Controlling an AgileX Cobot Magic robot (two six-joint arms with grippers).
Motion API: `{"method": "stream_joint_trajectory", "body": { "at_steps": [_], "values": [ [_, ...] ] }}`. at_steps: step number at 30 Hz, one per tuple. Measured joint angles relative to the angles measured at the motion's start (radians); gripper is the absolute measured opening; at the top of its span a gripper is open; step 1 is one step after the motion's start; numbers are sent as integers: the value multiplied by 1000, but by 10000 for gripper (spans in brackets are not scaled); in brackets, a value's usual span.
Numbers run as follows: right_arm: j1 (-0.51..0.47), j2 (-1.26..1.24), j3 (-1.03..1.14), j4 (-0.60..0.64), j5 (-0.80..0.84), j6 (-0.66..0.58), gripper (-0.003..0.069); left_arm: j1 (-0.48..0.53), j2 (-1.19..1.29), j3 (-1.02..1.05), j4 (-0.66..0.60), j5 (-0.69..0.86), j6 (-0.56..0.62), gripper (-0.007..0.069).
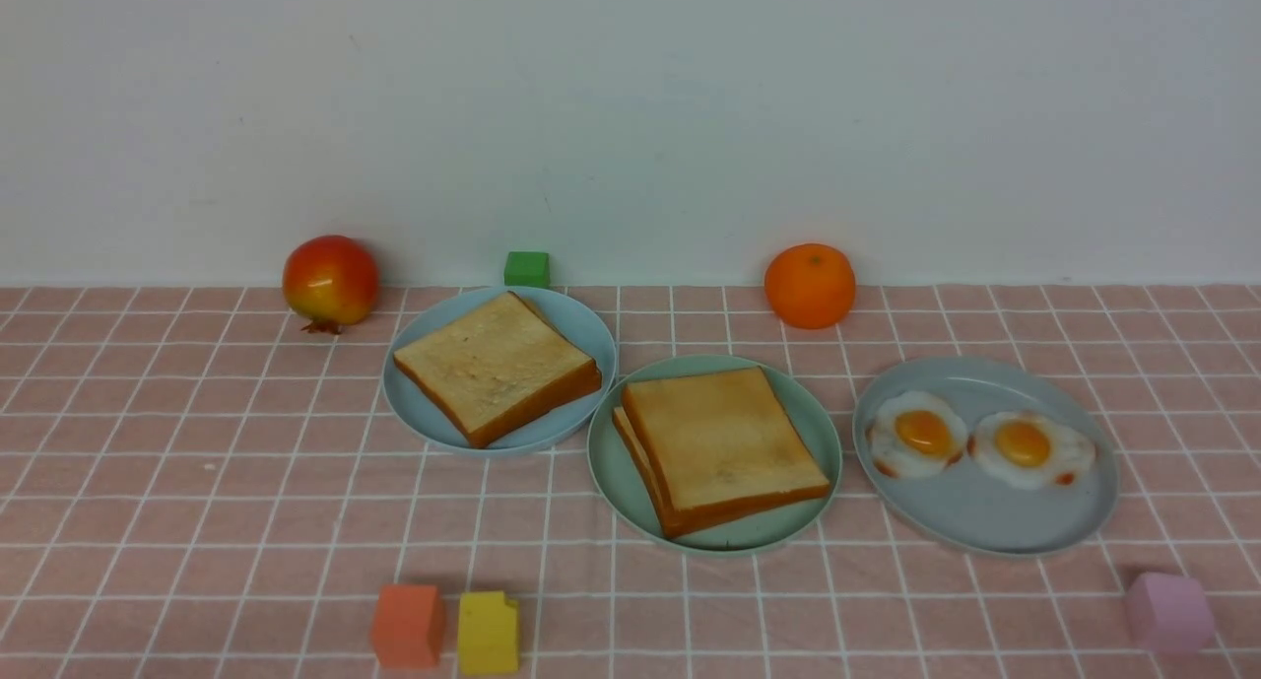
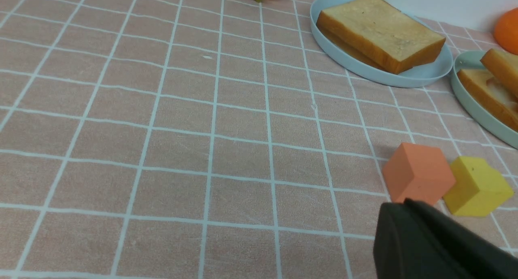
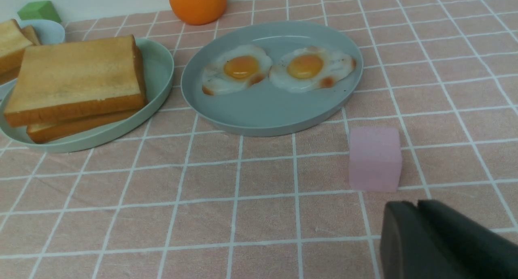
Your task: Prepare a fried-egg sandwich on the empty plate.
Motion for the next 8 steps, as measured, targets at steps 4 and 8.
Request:
{"method": "stream_joint_trajectory", "body": {
  "at_steps": [4,8],
  "values": [
    [0,0,0,0,0,0,83,0,0,0,0,0,0,13],
    [0,0,0,0,0,0,83,0,0,0,0,0,0,13]
  ]
}}
